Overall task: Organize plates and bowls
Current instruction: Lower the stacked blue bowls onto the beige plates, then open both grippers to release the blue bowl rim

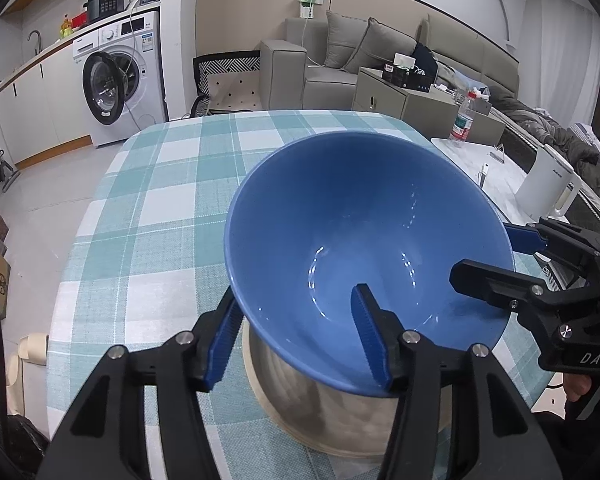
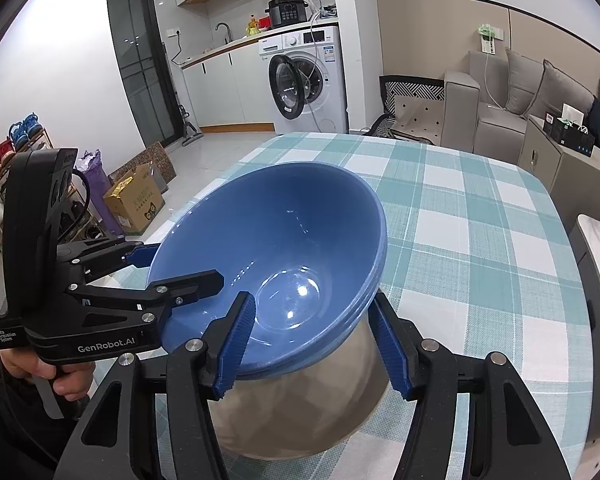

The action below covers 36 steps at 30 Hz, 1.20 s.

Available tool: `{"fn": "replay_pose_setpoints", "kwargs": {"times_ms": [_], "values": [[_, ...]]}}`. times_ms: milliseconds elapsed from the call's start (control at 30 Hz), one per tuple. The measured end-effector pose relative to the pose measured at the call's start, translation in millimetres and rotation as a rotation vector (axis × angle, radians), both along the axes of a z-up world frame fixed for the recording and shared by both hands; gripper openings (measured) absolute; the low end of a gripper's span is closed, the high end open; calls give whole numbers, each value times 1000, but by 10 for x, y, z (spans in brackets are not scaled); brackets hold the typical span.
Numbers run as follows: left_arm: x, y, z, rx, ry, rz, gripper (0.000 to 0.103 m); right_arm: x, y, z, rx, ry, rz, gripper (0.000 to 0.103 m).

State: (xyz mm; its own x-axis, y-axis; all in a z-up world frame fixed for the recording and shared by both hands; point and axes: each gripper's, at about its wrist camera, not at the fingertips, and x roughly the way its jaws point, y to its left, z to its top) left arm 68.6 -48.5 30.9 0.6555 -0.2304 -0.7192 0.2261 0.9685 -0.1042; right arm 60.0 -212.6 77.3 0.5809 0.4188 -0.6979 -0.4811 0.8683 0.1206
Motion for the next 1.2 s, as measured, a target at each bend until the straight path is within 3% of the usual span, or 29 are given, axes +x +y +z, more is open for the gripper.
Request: {"fn": "replay_pose_setpoints", "kwargs": {"times_ms": [167,433,667,800,900,1200], "values": [[-19,8,33,-1,-17,-5,60,19,-17,13,4,-3,-5,63],[-42,-5,68,-4,-33,-18,69,17,-29,52,16,-37,11,81],[-76,-11,103,-8,-54,-20,79,32,-39,47,-1,-50,-2,89],[-103,20,146,-12,-78,-8,93,33,-73,69,5,-63,-12,101],[-127,48,190,-8,-103,3,102,7,-107,109,10,-92,-10,102],[-213,171,205,8,-162,27,103,-98,-170,170,19,-158,-7,102]]}}
